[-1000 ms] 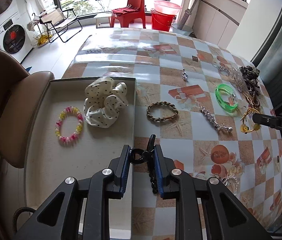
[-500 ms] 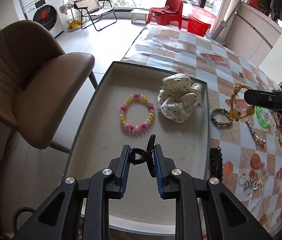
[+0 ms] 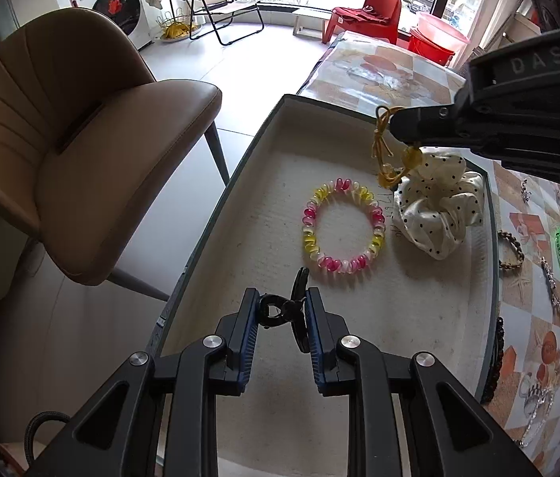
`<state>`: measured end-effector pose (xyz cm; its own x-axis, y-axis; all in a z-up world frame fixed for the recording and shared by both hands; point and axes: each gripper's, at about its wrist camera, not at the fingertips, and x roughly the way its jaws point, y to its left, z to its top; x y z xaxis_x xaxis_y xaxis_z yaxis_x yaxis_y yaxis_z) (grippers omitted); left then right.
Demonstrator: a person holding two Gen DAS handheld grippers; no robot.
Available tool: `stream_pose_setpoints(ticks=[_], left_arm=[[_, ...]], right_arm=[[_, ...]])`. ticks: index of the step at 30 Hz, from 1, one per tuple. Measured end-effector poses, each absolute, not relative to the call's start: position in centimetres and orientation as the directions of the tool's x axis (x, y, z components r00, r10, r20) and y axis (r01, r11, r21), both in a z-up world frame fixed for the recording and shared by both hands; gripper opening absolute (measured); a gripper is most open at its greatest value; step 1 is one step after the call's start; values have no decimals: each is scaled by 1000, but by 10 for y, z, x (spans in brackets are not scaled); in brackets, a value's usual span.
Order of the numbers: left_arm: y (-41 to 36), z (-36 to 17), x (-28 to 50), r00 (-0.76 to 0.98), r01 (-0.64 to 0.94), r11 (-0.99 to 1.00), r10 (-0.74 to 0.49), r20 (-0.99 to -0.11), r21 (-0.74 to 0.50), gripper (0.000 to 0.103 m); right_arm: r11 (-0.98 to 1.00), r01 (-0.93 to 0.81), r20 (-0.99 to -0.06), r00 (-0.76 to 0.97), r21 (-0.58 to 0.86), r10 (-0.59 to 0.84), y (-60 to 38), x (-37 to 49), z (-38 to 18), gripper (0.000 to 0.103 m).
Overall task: Organize jewelry
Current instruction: 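Carry clip and hair tie into the tray while both grippers open to release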
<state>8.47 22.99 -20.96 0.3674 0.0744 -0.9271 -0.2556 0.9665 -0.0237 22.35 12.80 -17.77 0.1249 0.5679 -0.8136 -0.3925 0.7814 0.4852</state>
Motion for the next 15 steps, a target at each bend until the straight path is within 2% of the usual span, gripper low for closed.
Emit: stream_pose_setpoints(ticks=[7, 15], left_arm=[[228, -224, 90, 349, -238, 971, 87, -933, 2, 27], [223, -230, 92, 339, -227, 973, 117, -933, 40, 27]], right_arm=[[813, -411, -853, 141, 412, 503, 144, 236, -199, 2], [832, -386, -876, 107, 399, 470, 146, 242, -222, 3]])
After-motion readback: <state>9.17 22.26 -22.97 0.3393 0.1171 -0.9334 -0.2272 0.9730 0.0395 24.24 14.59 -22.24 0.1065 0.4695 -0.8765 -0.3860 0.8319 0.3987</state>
